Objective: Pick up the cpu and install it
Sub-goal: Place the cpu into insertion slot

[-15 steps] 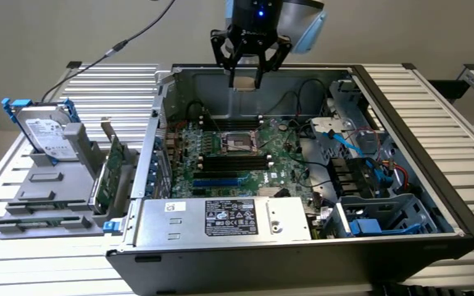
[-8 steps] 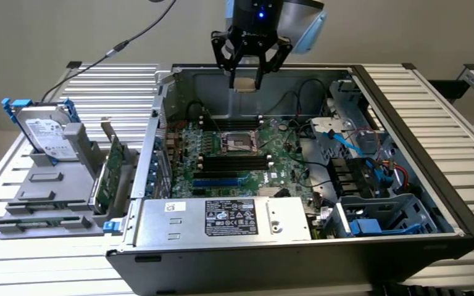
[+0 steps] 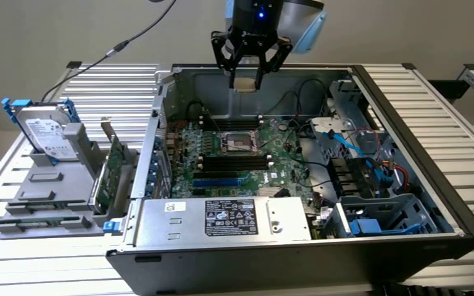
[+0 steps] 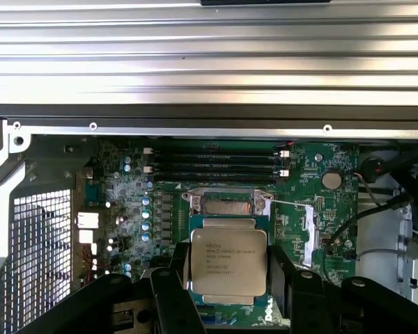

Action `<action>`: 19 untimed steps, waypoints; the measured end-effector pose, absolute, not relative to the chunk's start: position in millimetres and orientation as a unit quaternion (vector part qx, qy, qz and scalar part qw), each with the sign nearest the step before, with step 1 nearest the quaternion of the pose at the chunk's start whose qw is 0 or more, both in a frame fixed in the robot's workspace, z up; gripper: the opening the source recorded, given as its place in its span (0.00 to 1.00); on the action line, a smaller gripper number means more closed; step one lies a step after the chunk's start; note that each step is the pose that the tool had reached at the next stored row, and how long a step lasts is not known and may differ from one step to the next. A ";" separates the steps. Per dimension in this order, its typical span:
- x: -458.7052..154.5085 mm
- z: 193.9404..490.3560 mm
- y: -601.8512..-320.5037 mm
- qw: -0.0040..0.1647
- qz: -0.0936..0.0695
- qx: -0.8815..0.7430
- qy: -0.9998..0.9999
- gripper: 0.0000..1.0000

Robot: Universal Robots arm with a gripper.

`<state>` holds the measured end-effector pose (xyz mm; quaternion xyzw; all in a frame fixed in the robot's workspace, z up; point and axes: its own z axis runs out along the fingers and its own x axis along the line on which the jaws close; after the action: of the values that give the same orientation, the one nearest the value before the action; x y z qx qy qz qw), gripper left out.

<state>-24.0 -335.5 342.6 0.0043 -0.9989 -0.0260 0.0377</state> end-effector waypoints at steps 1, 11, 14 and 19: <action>-24.0 342.6 -335.5 0.038 -0.026 0.004 -0.999 0.55; -24.0 341.6 -335.5 0.036 -0.031 -0.063 -0.997 0.55; -24.0 341.2 -335.5 0.035 -0.032 -0.090 -0.995 0.55; -24.0 339.6 -335.5 0.033 -0.034 -0.134 -0.990 0.55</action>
<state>-24.0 -335.5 339.6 -0.1337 -0.9899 -0.0336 0.0334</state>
